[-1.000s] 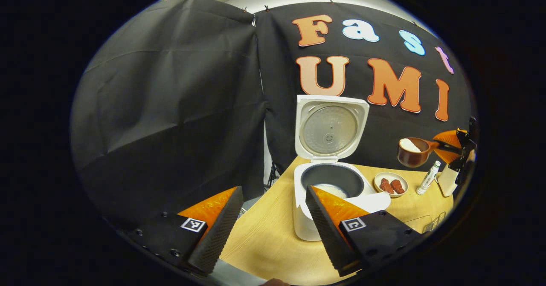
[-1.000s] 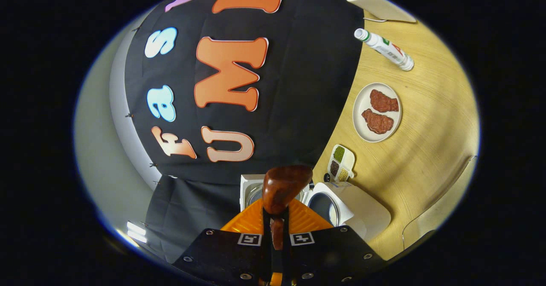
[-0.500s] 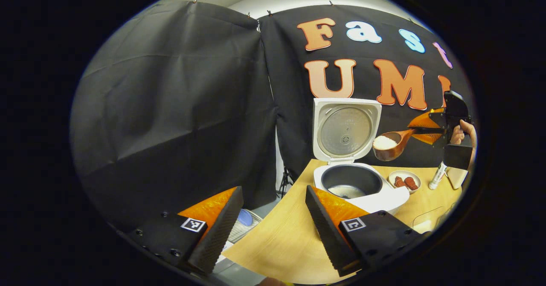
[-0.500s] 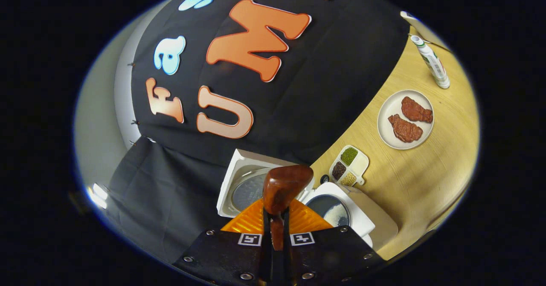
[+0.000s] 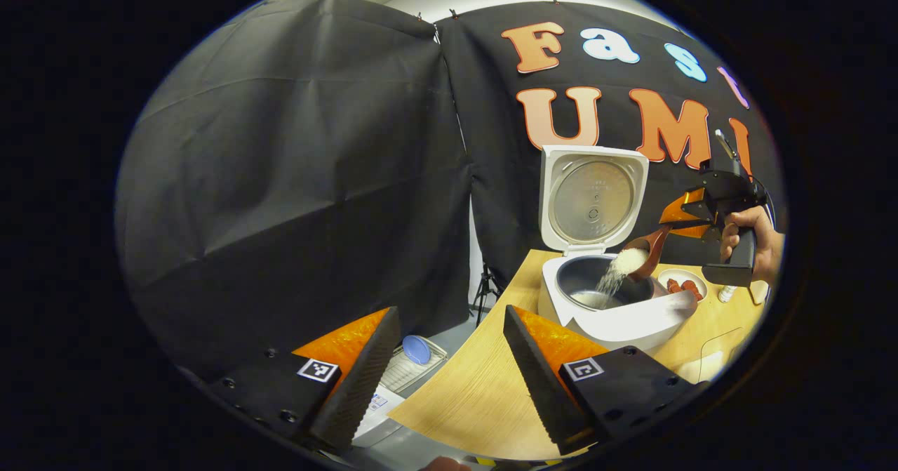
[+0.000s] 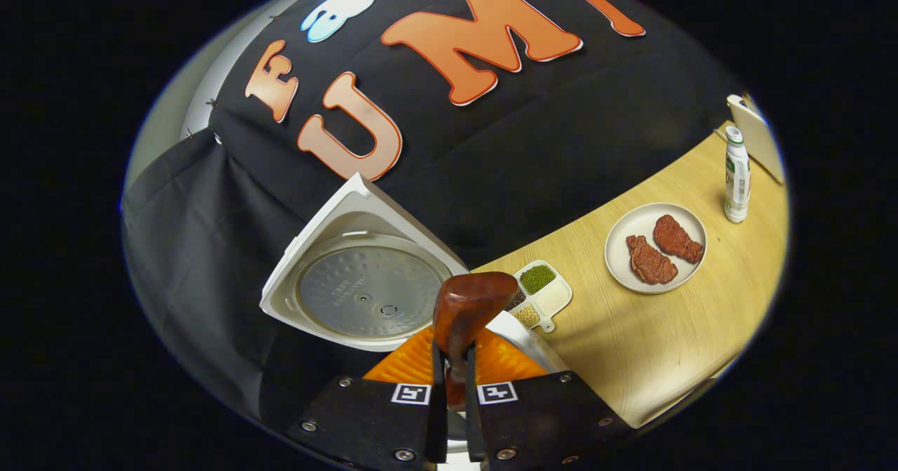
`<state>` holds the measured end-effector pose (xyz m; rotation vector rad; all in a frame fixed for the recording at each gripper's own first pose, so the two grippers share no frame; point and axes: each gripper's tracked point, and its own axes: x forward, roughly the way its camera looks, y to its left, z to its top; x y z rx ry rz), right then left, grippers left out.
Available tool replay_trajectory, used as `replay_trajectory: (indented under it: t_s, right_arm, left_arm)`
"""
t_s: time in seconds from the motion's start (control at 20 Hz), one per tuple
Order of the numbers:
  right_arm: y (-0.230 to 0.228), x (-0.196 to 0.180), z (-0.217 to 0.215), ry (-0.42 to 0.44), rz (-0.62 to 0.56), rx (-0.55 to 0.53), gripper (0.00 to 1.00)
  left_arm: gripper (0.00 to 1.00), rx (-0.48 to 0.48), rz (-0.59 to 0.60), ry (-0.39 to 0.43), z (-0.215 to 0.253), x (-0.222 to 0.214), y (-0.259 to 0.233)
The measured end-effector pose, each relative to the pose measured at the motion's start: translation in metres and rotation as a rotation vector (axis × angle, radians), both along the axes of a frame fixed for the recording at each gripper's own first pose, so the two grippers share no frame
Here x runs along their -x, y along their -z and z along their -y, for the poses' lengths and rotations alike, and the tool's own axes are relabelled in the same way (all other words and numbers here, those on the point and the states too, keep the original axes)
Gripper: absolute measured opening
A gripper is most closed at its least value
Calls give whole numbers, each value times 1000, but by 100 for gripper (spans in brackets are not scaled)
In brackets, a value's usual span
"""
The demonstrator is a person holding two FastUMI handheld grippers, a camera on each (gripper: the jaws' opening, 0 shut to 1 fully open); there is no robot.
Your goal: Close the left gripper, press the button to open the rice cooker; take a wooden spoon from the chopstick holder with the right hand, scoop a spoonful of rice and pour it into the rice cooker, then put the wooden spoon back into the chopstick holder.
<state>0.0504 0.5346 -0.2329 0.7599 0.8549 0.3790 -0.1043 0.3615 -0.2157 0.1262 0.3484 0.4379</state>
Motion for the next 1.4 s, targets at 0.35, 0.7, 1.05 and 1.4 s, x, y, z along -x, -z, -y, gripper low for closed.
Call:
replay_trajectory:
  t_s: [0.35, 0.7, 1.05, 1.4]
  right_arm:
    - [-24, -2, -6, -84, 223, 171, 10]
    - [-42, 12, -8, -173, 404, 304, 10]
    - [-89, 27, -22, -294, 728, 389, 10]
    - [-114, 47, -24, -388, 921, 391, 10]
  left_arm:
    - [100, 24, -1, 4, -5, 2, 7]
    - [100, 71, -6, -9, -9, 11, 24]
    - [100, 51, 9, -31, -1, 19, 12]
    - [100, 58, 13, -72, 22, 36, 7]
